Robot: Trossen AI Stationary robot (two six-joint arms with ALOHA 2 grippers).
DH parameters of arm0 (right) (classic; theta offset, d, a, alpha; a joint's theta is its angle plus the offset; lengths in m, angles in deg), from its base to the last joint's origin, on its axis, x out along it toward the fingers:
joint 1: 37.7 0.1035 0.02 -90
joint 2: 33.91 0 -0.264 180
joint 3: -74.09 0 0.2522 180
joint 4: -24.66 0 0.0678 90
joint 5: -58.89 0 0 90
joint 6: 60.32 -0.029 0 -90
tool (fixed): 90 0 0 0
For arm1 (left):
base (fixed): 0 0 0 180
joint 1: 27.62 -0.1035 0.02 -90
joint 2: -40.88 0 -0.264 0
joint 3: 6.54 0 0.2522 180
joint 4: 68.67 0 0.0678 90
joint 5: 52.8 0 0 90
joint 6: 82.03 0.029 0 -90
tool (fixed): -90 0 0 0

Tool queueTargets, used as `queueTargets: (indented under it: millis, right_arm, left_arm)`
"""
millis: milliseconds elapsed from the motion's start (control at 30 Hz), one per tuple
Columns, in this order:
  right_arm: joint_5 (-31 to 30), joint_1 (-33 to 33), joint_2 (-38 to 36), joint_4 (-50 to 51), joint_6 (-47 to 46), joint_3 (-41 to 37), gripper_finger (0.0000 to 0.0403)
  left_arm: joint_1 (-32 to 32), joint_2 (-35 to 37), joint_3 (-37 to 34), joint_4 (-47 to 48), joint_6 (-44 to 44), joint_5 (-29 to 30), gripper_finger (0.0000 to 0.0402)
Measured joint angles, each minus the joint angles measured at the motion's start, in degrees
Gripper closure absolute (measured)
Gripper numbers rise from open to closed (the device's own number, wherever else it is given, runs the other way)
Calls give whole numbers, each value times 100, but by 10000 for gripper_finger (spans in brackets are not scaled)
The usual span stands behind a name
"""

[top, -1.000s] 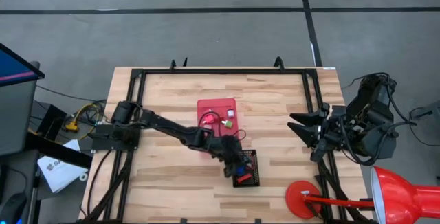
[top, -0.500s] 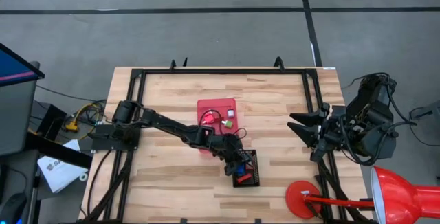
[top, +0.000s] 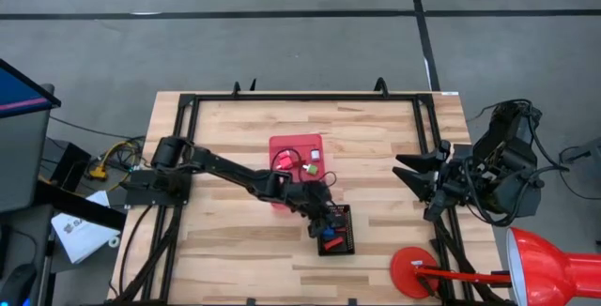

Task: Pick & Place Office items
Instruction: Return to Home Position

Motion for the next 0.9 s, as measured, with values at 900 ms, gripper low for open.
queueTargets:
  millis: [900]
  right_arm:
    - [-439, 0, -7, -187, 152, 2, 233]
  left_arm:
    - [-407, 5397, -5328, -3597, 608, 1684, 193]
